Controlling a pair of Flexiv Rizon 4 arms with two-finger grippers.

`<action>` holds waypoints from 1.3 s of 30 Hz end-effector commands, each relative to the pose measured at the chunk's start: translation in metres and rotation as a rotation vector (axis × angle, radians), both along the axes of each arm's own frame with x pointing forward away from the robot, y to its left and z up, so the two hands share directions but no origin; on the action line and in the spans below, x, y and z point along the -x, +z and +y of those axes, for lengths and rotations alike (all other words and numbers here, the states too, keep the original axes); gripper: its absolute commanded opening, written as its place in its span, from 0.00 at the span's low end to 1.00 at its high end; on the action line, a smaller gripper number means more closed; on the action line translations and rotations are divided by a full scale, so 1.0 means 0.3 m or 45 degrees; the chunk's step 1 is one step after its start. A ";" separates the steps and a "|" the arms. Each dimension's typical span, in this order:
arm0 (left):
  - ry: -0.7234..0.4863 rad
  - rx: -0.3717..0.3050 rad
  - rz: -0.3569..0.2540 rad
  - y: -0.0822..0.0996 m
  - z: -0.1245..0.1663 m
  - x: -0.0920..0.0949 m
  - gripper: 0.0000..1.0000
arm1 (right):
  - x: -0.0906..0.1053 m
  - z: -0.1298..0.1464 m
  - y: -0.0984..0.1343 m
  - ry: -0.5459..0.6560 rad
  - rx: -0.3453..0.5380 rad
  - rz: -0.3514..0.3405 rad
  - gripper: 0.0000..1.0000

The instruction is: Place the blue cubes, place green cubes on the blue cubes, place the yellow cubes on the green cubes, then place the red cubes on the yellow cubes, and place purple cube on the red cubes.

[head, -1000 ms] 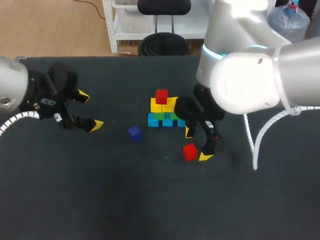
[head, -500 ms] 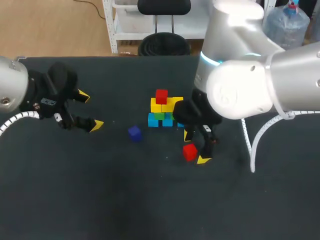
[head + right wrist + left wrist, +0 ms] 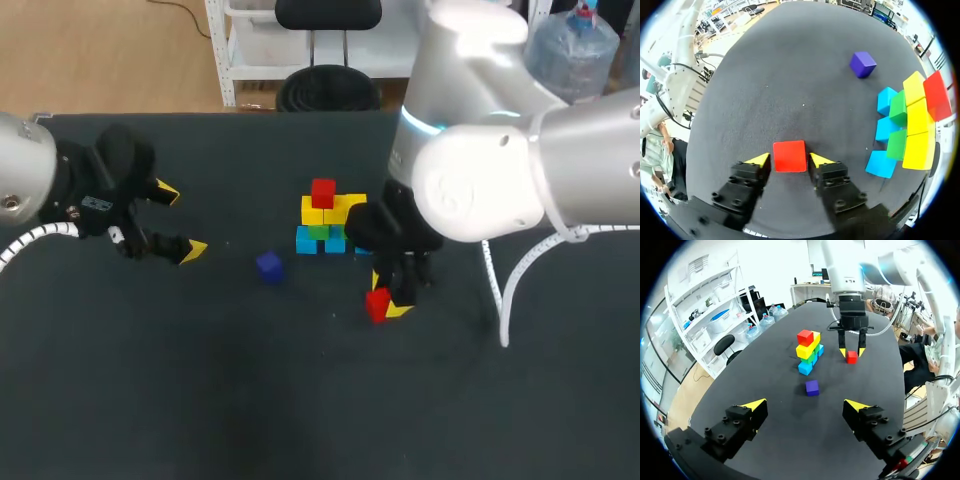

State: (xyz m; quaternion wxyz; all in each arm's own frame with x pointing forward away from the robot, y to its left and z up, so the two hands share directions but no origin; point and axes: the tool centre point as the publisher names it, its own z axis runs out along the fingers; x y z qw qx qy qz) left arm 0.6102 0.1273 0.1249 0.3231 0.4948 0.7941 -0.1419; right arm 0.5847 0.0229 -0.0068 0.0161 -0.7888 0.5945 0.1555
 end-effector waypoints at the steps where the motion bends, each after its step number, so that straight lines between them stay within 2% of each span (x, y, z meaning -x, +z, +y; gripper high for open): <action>1: -0.005 0.009 -0.004 -0.004 0.005 0.000 1.00 | 0.002 0.004 -0.014 0.002 -0.009 0.001 0.00; 11: -0.005 0.009 -0.004 -0.004 0.005 0.000 1.00 | 0.015 -0.004 0.029 -0.051 -0.028 0.001 0.00; 20: -0.005 0.009 -0.004 -0.004 0.005 0.000 1.00 | 0.027 -0.024 0.184 -0.152 0.066 -0.005 0.00; 27: -0.005 0.009 -0.004 -0.004 0.005 0.000 1.00 | -0.003 -0.071 0.298 -0.331 0.134 -0.092 0.00; 34: -0.005 0.009 -0.004 -0.004 0.005 0.000 1.00 | -0.033 -0.088 0.327 -0.474 0.155 -0.223 0.00; 39: -0.005 0.009 -0.004 -0.004 0.005 0.000 1.00 | -0.058 -0.078 0.337 -0.518 0.151 -0.269 0.00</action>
